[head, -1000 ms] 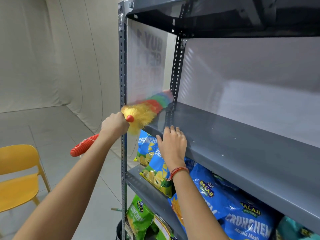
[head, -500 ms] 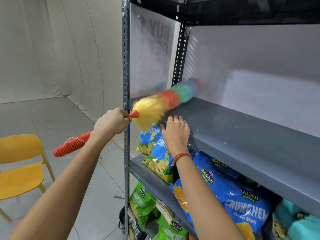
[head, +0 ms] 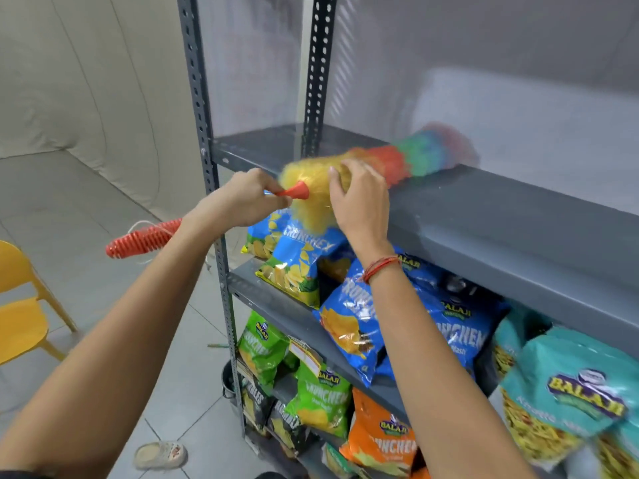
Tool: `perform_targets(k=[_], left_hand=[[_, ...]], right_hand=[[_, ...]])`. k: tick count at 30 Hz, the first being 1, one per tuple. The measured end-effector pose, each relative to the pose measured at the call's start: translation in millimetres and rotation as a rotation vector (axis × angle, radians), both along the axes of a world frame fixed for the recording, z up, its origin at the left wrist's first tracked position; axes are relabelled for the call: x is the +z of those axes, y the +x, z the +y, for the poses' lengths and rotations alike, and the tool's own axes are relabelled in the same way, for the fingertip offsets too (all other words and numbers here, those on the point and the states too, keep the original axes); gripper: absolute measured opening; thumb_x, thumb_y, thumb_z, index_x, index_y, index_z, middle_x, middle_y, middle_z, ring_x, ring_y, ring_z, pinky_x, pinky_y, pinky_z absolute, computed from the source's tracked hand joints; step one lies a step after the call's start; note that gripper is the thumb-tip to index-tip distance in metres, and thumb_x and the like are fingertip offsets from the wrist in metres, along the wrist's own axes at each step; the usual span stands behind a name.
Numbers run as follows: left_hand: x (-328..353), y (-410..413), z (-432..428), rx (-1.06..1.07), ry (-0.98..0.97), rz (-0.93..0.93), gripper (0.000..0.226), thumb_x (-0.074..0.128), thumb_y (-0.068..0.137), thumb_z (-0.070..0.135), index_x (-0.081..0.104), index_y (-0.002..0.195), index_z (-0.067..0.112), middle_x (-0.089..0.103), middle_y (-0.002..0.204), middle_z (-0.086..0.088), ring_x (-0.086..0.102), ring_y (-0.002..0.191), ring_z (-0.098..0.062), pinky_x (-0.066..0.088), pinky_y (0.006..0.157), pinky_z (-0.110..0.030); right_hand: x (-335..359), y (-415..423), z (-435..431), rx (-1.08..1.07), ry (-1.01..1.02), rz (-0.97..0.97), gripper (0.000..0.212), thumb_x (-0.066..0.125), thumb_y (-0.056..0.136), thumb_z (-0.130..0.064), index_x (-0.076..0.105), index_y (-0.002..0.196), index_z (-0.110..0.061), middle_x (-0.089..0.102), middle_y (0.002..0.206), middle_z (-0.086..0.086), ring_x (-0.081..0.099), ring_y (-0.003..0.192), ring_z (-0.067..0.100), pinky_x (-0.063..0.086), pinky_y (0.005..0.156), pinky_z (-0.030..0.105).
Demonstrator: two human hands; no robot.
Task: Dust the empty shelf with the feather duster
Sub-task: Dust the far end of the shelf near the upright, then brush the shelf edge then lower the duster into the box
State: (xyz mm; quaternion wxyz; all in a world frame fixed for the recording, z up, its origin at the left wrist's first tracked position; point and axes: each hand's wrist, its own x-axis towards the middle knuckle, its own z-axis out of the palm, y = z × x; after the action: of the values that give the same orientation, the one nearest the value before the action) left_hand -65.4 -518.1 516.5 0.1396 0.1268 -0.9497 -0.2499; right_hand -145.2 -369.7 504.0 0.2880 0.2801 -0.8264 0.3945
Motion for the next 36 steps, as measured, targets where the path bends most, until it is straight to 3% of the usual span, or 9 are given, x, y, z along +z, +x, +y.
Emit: perform_targets(k=[7, 10, 14, 21, 24, 26, 30, 34, 36], left_hand=[[2, -25, 80, -0.4, -0.011, -0.009, 0.024, 0.059, 0.088, 0.031, 0.072, 0.088, 0.011, 0.051, 0.063, -0.01, 0.044, 0.061, -0.023, 0.037, 0.055, -0.027], [-2, -34, 119, -0.584, 0.004, -0.004, 0.022, 0.06, 0.088, 0.03, 0.072, 0.086, 0.012, 0.044, 0.053, -0.002, 0.039, 0.053, -0.017, 0.032, 0.045, -0.013], [-5, -42, 173, -0.847, 0.068, -0.057, 0.025, 0.058, 0.089, 0.027, 0.072, 0.091, 0.006, 0.039, 0.049, 0.002, 0.034, 0.049, -0.013, 0.035, 0.05, -0.021], [-24, -39, 253, -1.248, 0.254, -0.295, 0.019, 0.06, 0.089, 0.023, 0.074, 0.094, 0.011, 0.038, 0.047, -0.001, 0.029, 0.034, -0.004, 0.025, 0.035, -0.012], [-51, -33, 294, -1.367, 0.117, -0.353, 0.021, 0.061, 0.089, 0.024, 0.075, 0.095, 0.011, 0.043, 0.039, 0.007, 0.035, 0.037, -0.004, 0.028, 0.039, -0.012], [-77, -27, 323, -1.439, -0.038, -0.379, 0.021, 0.059, 0.088, 0.024, 0.074, 0.093, 0.01, 0.051, 0.049, 0.007, 0.041, 0.045, -0.005, 0.033, 0.045, -0.014], [-137, -14, 370, -1.496, -0.309, -0.522, 0.025, 0.054, 0.087, 0.023, 0.067, 0.088, 0.001, 0.062, 0.079, -0.018, 0.058, 0.075, -0.028, 0.046, 0.067, -0.038], [-196, -6, 396, -1.454, -0.444, -0.677, 0.036, 0.047, 0.087, 0.009, 0.04, 0.052, 0.004, 0.034, 0.051, -0.014, 0.03, 0.044, -0.024, 0.023, 0.04, -0.029], [-223, -3, 406, -1.429, -0.498, -0.741, 0.025, 0.05, 0.086, 0.009, 0.058, 0.068, -0.006, 0.053, 0.067, -0.027, 0.047, 0.053, -0.034, 0.029, 0.042, -0.031]], right_hand=[[6, 6, 73, -0.182, -0.001, -0.03, 0.032, 0.053, 0.094, -0.033, 0.067, 0.108, -0.008, 0.07, 0.112, 0.009, 0.059, 0.111, 0.026, 0.032, 0.09, 0.024], [7, 17, 114, -0.287, 0.0, -0.035, 0.032, 0.053, 0.093, -0.035, 0.069, 0.105, -0.009, 0.072, 0.11, 0.007, 0.062, 0.107, 0.024, 0.037, 0.089, 0.026], [3, 40, 173, -0.467, -0.024, -0.086, 0.032, 0.053, 0.092, -0.036, 0.071, 0.1, -0.01, 0.074, 0.104, 0.007, 0.065, 0.1, 0.024, 0.047, 0.088, 0.034], [-22, 101, 255, -0.731, -0.172, -0.103, 0.027, 0.057, 0.09, -0.034, 0.072, 0.086, -0.012, 0.075, 0.085, 0.003, 0.068, 0.084, 0.016, 0.053, 0.081, 0.036], [-53, 126, 282, -0.803, -0.215, -0.195, 0.025, 0.058, 0.09, -0.032, 0.072, 0.084, -0.012, 0.074, 0.083, 0.005, 0.068, 0.08, 0.019, 0.054, 0.079, 0.039], [-85, 139, 299, -0.865, -0.214, -0.307, 0.025, 0.059, 0.09, -0.031, 0.072, 0.087, -0.009, 0.075, 0.085, 0.01, 0.069, 0.081, 0.023, 0.055, 0.078, 0.04], [-160, 157, 325, -1.013, -0.182, -0.557, 0.025, 0.059, 0.091, -0.028, 0.073, 0.089, -0.008, 0.075, 0.084, 0.016, 0.069, 0.082, 0.032, 0.052, 0.069, 0.038], [-239, 167, 340, -1.152, -0.113, -0.841, 0.02, 0.059, 0.09, -0.02, 0.068, 0.096, -0.003, 0.07, 0.096, 0.026, 0.062, 0.094, 0.043, 0.049, 0.08, 0.042], [-276, 175, 345, -1.19, -0.154, -1.013, 0.025, 0.058, 0.09, -0.021, 0.063, 0.102, 0.0, 0.065, 0.107, 0.029, 0.057, 0.104, 0.044, 0.047, 0.083, 0.042]])
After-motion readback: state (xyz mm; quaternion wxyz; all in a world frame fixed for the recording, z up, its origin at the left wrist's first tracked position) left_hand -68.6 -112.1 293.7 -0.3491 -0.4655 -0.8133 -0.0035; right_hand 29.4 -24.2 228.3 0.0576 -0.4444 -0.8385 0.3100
